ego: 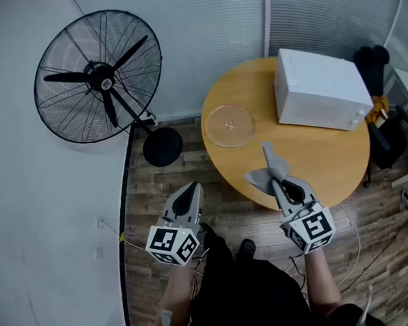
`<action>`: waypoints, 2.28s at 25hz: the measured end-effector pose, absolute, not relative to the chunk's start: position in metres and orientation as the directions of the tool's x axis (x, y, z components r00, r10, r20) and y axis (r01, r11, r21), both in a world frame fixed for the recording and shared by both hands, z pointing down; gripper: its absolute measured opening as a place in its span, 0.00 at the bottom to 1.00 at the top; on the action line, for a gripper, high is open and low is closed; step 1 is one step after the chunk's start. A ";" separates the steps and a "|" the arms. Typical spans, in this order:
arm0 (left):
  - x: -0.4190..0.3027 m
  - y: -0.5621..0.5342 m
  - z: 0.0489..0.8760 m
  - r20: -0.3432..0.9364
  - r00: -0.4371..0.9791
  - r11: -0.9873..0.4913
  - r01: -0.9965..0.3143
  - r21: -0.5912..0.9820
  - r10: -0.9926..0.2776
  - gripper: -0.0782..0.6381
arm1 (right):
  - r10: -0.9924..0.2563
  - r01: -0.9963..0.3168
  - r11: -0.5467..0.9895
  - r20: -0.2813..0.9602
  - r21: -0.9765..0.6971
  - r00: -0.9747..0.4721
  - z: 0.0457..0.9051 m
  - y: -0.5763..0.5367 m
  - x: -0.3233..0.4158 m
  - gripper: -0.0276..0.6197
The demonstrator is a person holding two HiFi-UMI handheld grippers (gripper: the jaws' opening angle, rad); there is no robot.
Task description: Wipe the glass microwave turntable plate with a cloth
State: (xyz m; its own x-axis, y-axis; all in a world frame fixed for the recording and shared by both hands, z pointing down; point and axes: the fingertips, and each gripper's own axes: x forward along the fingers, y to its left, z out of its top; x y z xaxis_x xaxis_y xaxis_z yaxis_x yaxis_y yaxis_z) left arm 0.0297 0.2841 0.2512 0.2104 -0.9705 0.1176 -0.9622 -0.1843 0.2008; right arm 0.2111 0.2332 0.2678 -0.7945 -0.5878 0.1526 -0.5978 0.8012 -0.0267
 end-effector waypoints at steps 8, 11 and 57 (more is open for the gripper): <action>0.033 0.285 0.252 0.123 0.216 -0.189 -0.962 0.196 -0.969 0.10 | -0.586 -0.596 0.802 0.158 -0.021 -0.794 0.270 0.236 0.213 0.07; 0.036 0.284 0.255 0.128 0.219 -0.192 -0.962 0.196 -0.967 0.10 | -0.588 -0.599 0.800 0.156 -0.034 -0.794 0.272 0.234 0.213 0.07; -0.134 0.111 0.349 0.305 0.576 -0.497 -0.814 0.301 -0.758 0.10 | -0.793 -0.878 0.467 0.392 -0.102 -0.467 0.342 0.129 0.054 0.08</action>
